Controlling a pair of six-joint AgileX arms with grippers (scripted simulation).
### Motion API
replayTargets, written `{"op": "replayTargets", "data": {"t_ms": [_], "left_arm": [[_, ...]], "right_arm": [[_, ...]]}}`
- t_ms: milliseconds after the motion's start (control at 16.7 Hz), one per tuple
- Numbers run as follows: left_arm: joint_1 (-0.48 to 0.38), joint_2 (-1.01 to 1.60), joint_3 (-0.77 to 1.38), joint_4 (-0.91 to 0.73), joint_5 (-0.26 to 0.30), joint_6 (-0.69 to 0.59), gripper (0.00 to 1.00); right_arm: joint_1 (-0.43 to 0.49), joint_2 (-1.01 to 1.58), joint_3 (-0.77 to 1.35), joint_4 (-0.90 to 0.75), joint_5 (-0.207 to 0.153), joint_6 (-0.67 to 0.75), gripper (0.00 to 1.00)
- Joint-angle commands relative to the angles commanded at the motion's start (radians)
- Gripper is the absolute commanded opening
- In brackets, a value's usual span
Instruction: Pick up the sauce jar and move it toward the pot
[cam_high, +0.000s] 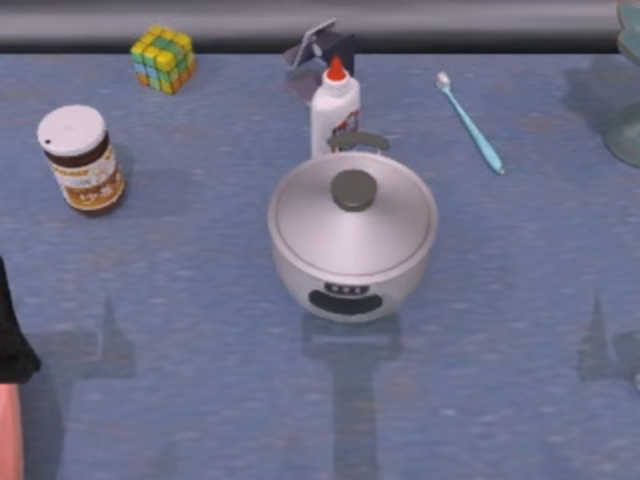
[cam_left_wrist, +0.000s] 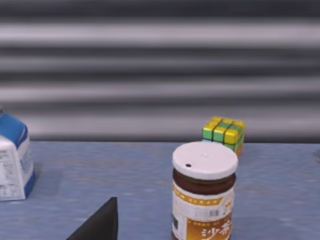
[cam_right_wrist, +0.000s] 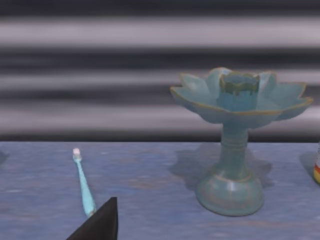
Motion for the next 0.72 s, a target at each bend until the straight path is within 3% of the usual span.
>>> {"op": "replayTargets", "data": {"t_ms": [300, 720], "left_arm": [[0.000, 0.054, 0.039, -0.048, 0.003, 0.011, 1.00], [-0.017, 0.476, 0.398, -0.365, 0.038, 0.111, 1.00]], "right_arm": [[0.000, 0.000, 0.000, 0.000, 0.000, 0.000, 1.00], [0.000, 0.000, 0.000, 0.000, 0.000, 0.000, 1.00]]}}
